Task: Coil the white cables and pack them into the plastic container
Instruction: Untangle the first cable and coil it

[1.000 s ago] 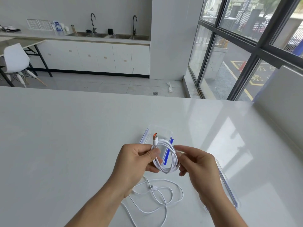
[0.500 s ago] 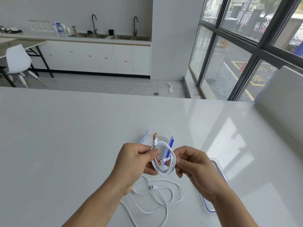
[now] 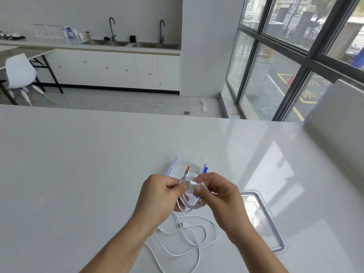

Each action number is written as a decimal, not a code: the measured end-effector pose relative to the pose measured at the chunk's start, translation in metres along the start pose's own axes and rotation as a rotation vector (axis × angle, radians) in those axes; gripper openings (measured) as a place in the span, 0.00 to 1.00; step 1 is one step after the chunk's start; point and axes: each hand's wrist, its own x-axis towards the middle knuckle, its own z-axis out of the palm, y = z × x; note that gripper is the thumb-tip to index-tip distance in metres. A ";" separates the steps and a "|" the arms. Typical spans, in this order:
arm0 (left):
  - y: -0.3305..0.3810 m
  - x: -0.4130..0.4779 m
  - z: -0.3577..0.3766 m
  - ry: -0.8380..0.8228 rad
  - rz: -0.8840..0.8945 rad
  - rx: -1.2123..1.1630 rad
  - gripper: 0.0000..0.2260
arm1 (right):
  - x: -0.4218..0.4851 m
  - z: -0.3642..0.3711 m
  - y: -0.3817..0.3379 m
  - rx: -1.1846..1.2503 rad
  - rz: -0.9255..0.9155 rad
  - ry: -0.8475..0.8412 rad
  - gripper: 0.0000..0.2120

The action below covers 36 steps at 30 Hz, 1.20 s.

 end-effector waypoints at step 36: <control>-0.002 -0.006 -0.002 0.053 0.051 0.164 0.13 | 0.003 -0.016 0.010 0.131 0.133 -0.132 0.14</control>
